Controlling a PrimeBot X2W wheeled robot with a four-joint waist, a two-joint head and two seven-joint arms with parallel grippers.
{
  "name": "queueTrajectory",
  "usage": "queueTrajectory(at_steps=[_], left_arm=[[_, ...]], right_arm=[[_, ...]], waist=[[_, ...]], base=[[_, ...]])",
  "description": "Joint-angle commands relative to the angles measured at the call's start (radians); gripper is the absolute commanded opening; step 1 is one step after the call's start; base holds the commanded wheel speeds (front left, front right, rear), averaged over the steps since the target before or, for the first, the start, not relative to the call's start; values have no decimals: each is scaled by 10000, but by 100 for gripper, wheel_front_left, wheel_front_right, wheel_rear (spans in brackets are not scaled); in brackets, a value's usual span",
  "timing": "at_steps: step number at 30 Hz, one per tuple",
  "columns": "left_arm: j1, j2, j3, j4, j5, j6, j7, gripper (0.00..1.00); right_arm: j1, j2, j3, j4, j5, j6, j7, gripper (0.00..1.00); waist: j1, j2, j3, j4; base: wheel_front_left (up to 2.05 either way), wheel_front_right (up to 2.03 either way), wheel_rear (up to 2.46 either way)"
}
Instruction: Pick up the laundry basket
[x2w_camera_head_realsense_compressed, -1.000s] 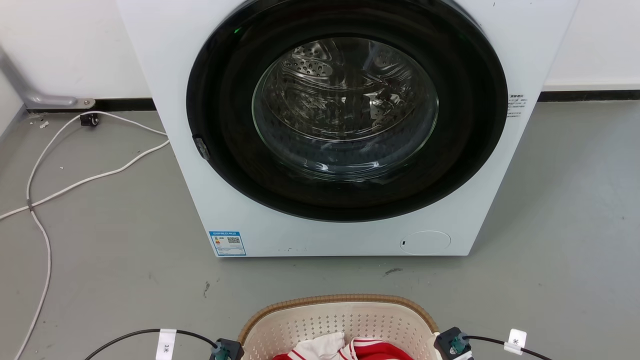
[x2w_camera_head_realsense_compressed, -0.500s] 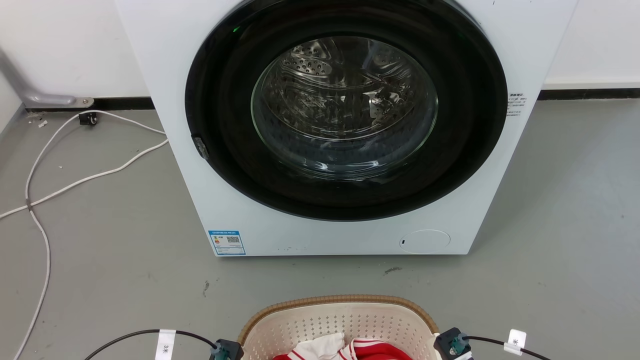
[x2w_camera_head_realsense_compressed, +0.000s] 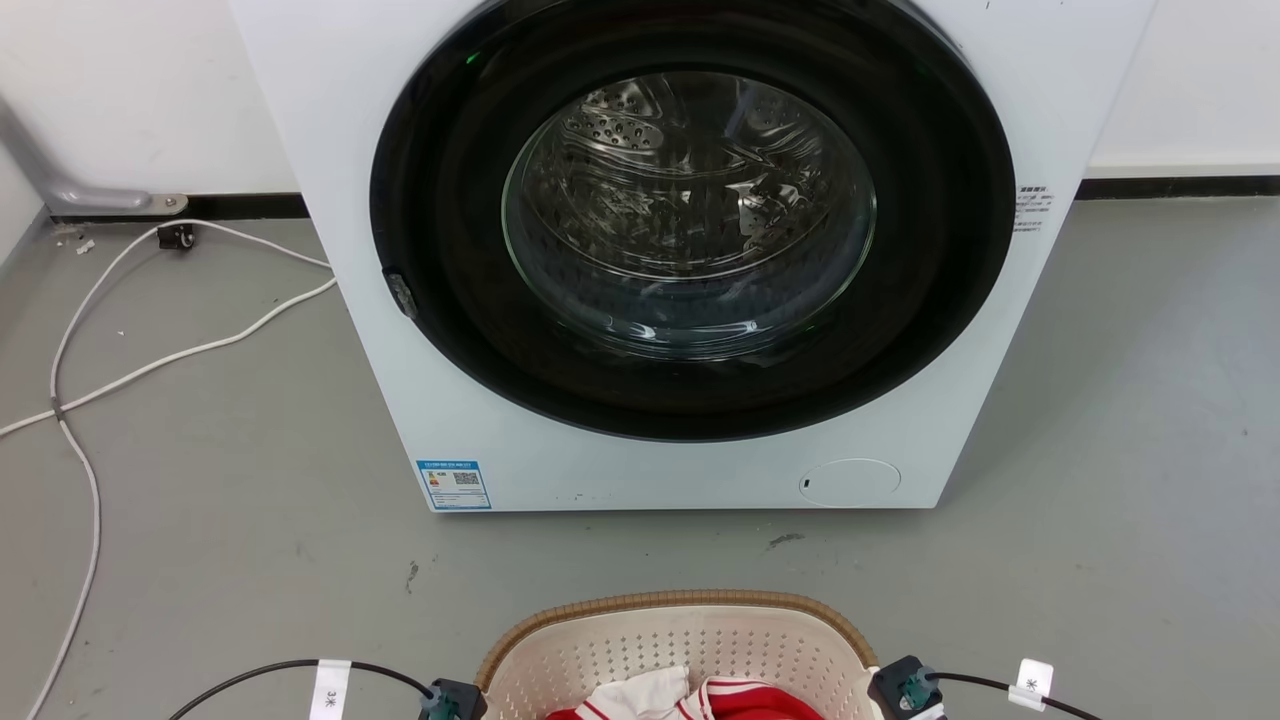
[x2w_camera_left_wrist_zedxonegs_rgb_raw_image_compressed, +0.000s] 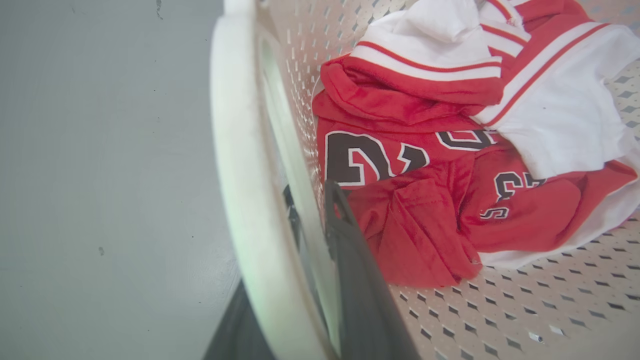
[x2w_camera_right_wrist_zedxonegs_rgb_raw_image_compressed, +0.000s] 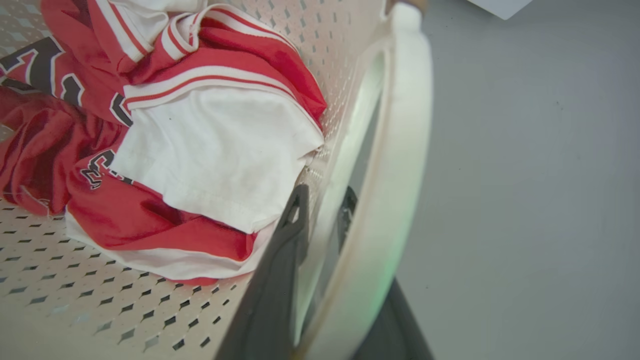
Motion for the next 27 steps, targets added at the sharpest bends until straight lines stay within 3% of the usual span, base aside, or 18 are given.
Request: queueTrajectory(at_steps=[1,27], left_arm=[[-212,306,-27,-34,16,20,-106,0],[-181,319,-282,-35,-218,68,-124,0]], right_arm=[[114,-290,132,103,-67,4,118,0],[125,-304,341,103,77,4,115,0]], waist=[[0,-1,4,-3],[0,-1,35,0]], base=[[0,0,0],[0,0,0]])
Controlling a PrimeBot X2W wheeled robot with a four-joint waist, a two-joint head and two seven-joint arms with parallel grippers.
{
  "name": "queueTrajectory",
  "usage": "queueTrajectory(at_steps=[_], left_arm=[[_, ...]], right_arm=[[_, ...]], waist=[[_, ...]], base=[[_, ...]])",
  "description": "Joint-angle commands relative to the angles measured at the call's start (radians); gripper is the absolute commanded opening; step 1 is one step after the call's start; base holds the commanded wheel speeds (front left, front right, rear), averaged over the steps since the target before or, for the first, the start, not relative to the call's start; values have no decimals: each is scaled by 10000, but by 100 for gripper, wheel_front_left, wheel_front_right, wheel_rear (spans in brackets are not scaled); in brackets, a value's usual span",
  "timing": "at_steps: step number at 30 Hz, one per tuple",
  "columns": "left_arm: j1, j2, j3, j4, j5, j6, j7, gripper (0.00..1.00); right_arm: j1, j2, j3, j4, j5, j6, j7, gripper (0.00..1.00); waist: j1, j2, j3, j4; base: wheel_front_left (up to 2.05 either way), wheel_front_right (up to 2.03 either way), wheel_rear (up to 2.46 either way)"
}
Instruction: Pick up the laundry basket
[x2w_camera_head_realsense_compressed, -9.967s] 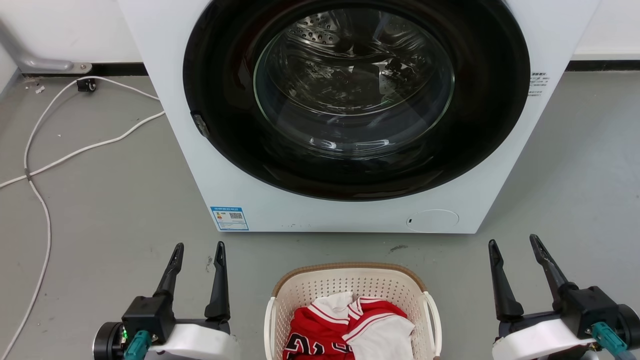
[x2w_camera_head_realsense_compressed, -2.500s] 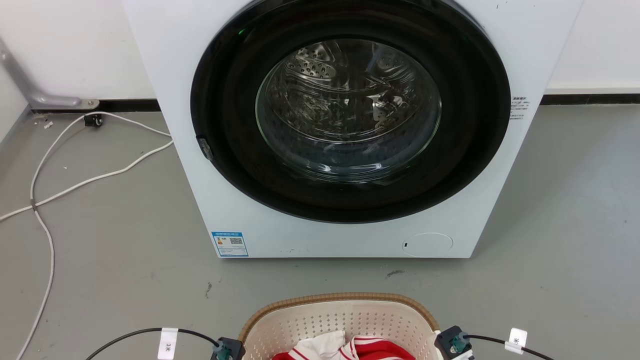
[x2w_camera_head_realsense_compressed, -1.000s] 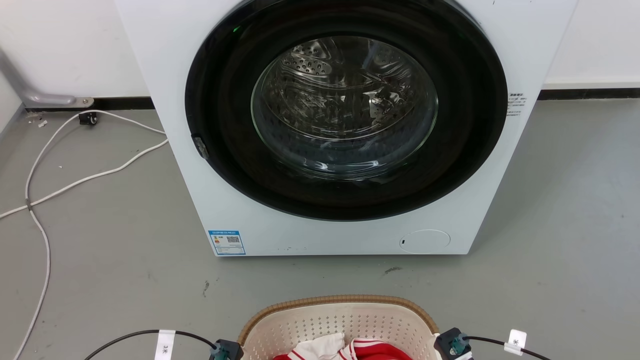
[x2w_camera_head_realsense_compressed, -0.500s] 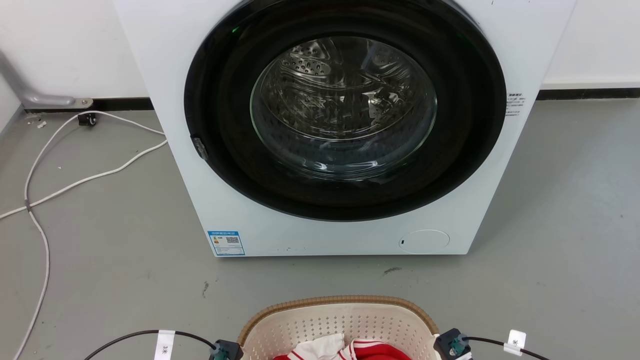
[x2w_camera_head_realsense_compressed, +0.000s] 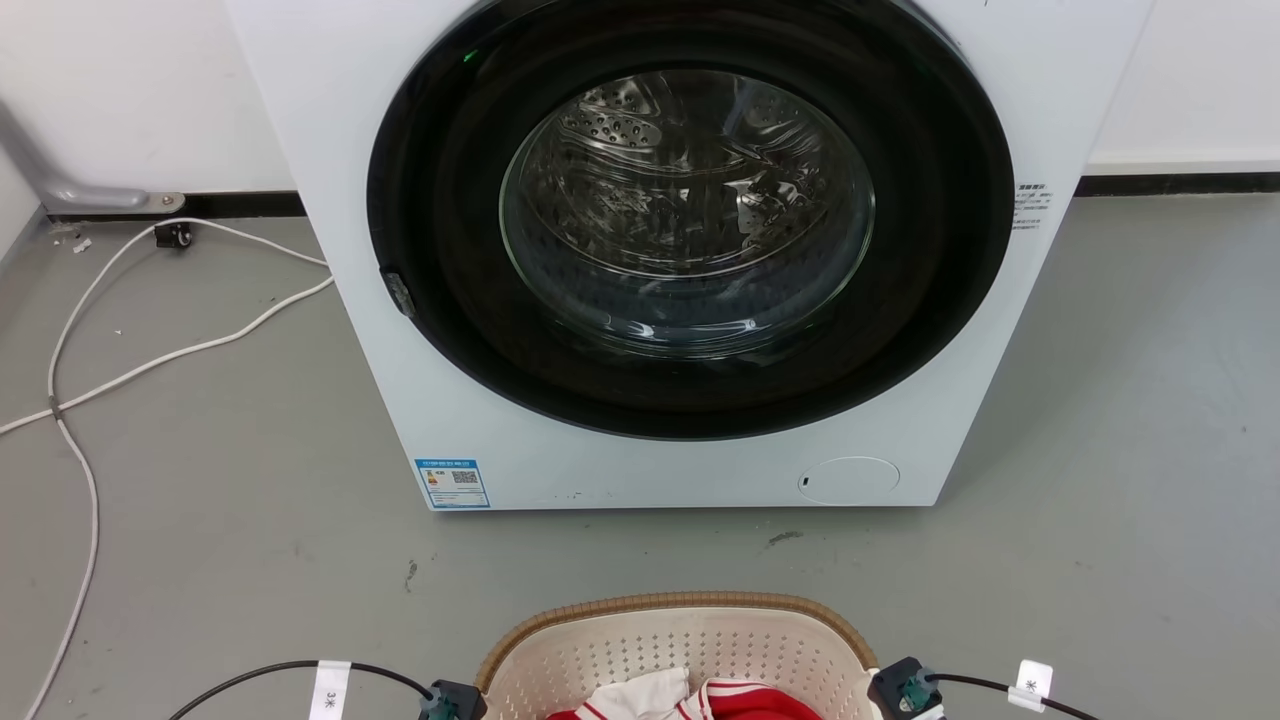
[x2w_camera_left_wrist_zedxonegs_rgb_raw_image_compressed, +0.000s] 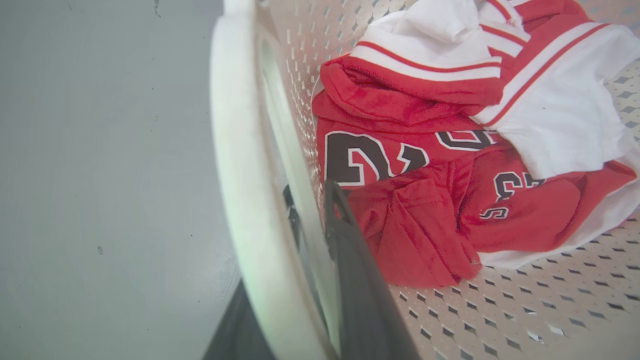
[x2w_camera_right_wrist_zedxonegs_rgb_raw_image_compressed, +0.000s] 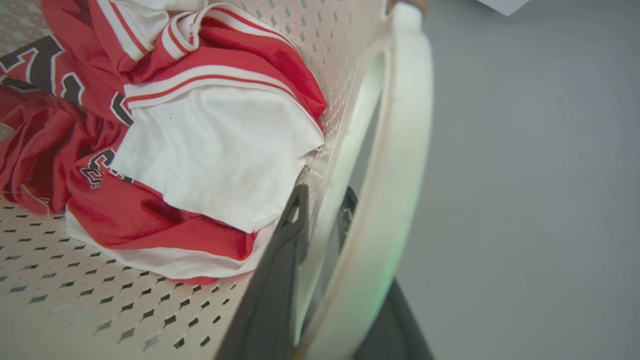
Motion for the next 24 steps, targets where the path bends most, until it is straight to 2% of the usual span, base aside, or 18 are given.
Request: queueTrajectory(at_steps=[1,24], left_arm=[[-184,289,-35,-36,14,69,-111,0],[-130,318,-210,-34,-198,93,-141,0]], right_arm=[[130,-287,128,102,-126,4,111,0],[172,-310,180,104,-40,4,104,0]], waist=[[0,-1,1,16],[0,-1,17,-8]], base=[[0,0,0],[0,0,0]])
